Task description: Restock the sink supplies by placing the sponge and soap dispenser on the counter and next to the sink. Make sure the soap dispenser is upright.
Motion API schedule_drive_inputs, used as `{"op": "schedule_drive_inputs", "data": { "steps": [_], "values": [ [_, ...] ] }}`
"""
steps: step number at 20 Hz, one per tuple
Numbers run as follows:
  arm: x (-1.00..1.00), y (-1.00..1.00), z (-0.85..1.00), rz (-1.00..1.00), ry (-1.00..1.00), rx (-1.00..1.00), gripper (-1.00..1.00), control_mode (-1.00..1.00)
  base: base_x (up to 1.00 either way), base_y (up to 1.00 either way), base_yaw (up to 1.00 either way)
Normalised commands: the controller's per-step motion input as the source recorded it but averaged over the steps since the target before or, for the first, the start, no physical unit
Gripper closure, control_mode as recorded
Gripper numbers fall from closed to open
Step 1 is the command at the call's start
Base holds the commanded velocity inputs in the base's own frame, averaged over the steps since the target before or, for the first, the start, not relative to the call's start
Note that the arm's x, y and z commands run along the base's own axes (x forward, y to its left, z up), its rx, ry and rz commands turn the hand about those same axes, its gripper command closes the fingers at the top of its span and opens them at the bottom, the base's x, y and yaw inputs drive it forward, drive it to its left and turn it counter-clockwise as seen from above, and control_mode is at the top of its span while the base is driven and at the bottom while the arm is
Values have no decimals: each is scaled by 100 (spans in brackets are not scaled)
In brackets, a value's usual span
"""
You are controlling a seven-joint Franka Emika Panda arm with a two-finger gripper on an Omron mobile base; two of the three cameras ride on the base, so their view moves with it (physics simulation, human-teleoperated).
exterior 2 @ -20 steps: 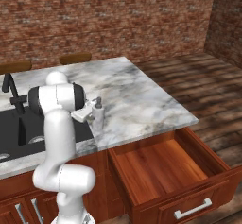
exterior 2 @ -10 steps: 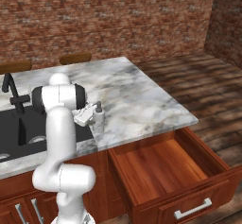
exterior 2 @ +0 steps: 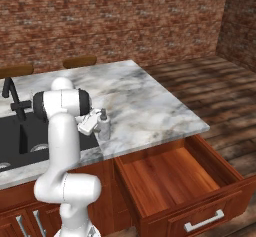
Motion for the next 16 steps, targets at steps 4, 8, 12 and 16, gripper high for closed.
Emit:
{"op": "schedule_drive_inputs", "data": {
  "steps": [4, 8, 12, 16],
  "values": [
    [7, 11, -21, 0, -7, 0, 100, -100, 0, 0, 0],
    [14, 19, -17, 0, -5, 0, -100, -100, 0, 0, 0],
    [3, 10, -11, 0, -10, 0, -100, -100, 0, 0, 0],
    [1, 8, -2, 0, -11, 0, -100, -100, 0, 0, 0]
  ]
}}
